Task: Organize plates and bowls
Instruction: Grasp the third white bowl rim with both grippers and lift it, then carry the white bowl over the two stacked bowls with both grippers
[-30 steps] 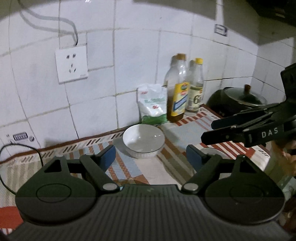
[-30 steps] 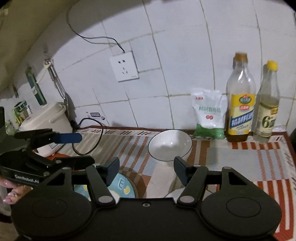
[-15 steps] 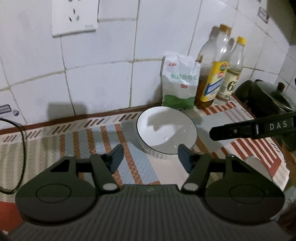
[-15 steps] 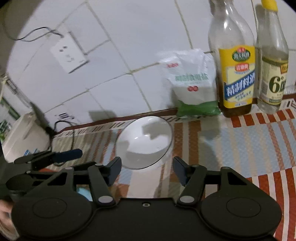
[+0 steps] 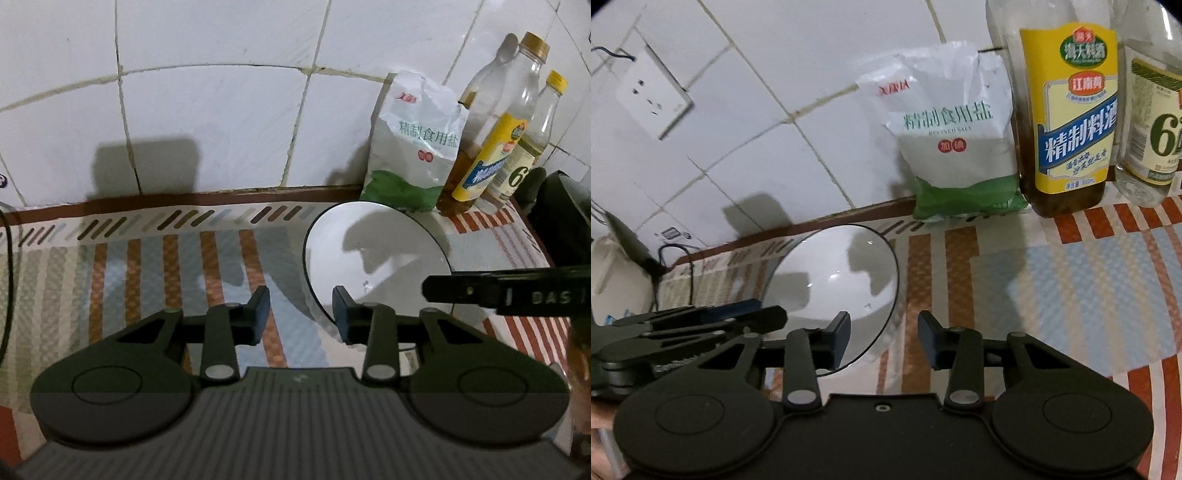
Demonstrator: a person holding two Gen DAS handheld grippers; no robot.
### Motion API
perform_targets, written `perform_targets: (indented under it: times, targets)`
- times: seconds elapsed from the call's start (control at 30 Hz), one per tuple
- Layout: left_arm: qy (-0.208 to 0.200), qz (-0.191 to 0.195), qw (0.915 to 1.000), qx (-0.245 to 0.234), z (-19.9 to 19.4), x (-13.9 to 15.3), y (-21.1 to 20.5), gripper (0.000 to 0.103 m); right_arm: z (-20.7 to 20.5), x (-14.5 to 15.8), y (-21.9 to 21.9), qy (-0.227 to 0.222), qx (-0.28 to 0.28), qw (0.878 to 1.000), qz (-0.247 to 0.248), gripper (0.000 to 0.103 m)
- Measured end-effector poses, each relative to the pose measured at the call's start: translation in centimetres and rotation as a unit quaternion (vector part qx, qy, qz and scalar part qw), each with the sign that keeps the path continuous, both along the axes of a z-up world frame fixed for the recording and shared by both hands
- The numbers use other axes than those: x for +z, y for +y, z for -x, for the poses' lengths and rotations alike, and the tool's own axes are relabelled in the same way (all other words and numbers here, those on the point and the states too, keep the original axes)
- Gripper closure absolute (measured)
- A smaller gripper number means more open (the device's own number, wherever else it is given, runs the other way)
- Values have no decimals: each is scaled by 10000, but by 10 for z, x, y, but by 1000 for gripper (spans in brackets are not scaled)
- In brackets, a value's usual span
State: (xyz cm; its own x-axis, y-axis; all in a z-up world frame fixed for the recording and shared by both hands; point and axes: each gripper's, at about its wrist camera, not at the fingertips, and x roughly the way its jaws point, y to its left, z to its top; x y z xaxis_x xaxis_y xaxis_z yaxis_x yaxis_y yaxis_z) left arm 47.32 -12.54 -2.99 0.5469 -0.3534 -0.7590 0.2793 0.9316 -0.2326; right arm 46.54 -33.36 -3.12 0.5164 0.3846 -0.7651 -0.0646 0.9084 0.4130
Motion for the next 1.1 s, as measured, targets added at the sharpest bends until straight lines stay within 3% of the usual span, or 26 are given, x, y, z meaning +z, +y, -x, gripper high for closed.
perform_targets:
  times: [0.07, 0.17, 0.43, 0.57, 1.1]
  targets:
    - [27, 80, 9999, -60, -2, -1, -1, 76, -4, -5, 1, 65, 14, 10000, -47, 68]
    - [26, 111, 9999, -122, -3, -2, -4, 81, -8, -10, 3, 117, 9, 9999, -36, 77]
    - [-283, -162, 9992, -223, 10, 0, -15, 88, -1, -8, 6, 53, -61, 9999, 97, 81]
    - [-397, -162, 9989, -208, 23, 9, -15, 88, 10, -2, 2, 41, -178, 9998, -69, 83]
    - [-862, 175, 9949, -495, 121, 80, -5, 88, 117, 78, -5, -714, -293, 9970, -74, 83]
